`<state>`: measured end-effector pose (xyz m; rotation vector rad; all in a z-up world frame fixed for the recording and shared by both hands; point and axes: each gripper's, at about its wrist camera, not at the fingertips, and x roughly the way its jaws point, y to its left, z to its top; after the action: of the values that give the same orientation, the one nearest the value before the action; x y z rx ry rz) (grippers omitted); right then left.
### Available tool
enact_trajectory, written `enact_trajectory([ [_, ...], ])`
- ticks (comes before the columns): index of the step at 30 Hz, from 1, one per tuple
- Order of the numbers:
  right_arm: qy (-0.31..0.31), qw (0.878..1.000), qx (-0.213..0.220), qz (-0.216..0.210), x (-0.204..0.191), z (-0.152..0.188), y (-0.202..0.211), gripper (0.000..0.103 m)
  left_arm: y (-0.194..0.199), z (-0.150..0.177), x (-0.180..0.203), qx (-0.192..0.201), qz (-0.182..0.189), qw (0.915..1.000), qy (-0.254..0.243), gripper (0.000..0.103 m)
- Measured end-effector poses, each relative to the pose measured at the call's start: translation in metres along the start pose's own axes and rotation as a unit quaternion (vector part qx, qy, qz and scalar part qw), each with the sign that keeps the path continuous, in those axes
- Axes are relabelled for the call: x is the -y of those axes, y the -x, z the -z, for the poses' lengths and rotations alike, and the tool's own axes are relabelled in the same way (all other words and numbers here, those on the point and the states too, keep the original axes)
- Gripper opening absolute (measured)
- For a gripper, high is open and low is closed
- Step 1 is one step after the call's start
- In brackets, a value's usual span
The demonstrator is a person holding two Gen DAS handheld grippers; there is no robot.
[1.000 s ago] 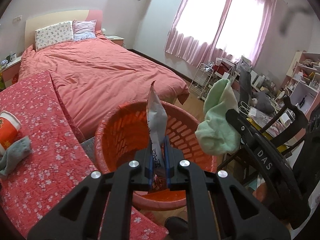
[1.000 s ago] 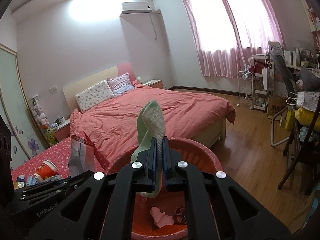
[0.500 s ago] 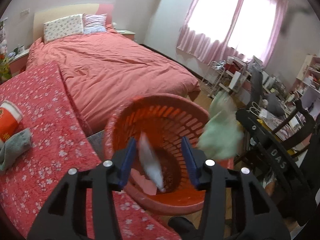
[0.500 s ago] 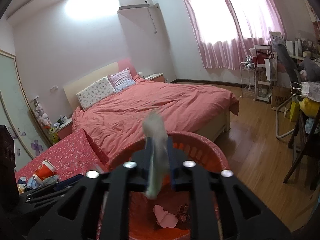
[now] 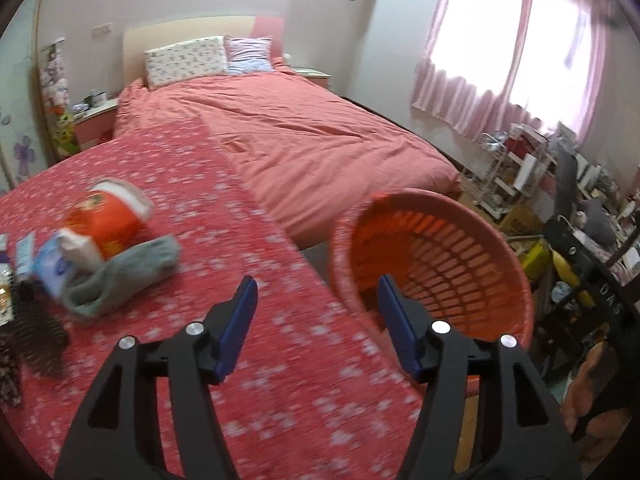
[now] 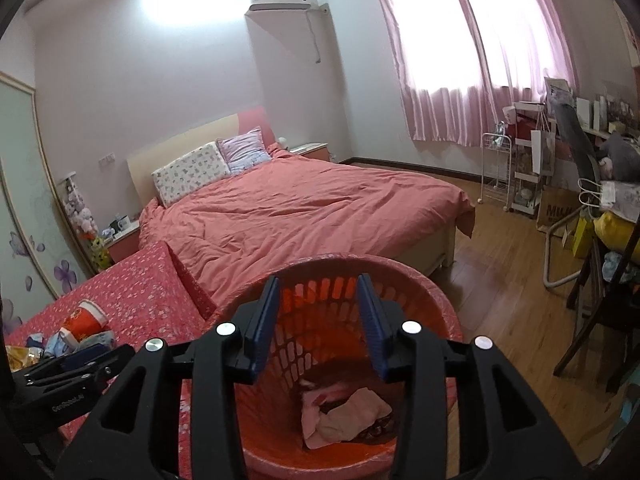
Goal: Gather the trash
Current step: 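Move both tools back to the bed toward the remaining items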
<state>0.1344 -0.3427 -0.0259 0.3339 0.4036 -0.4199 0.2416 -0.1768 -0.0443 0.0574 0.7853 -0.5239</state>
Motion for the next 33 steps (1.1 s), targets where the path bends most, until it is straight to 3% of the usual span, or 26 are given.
enact_trajectory([
  [13,0.060,0.997,-0.015,-0.046,-0.059,0.005,0.011,0.041,0.053,0.017,-0.077,0.023,-0.070,0.9961,0.049,0.063],
  [22,0.107,0.987,-0.044,-0.108,-0.124,0.022,0.022,0.041,0.113,0.032,-0.144,0.053,-0.127,0.9858,0.096,0.065],
  [27,0.129,0.975,-0.082,-0.160,-0.170,0.040,0.021,0.041,0.151,0.041,-0.187,0.068,-0.166,0.9757,0.126,0.066],
  [33,0.170,0.947,-0.141,-0.233,-0.237,0.071,0.015,0.040,0.188,0.045,-0.236,0.092,-0.200,0.9619,0.163,0.067],
])
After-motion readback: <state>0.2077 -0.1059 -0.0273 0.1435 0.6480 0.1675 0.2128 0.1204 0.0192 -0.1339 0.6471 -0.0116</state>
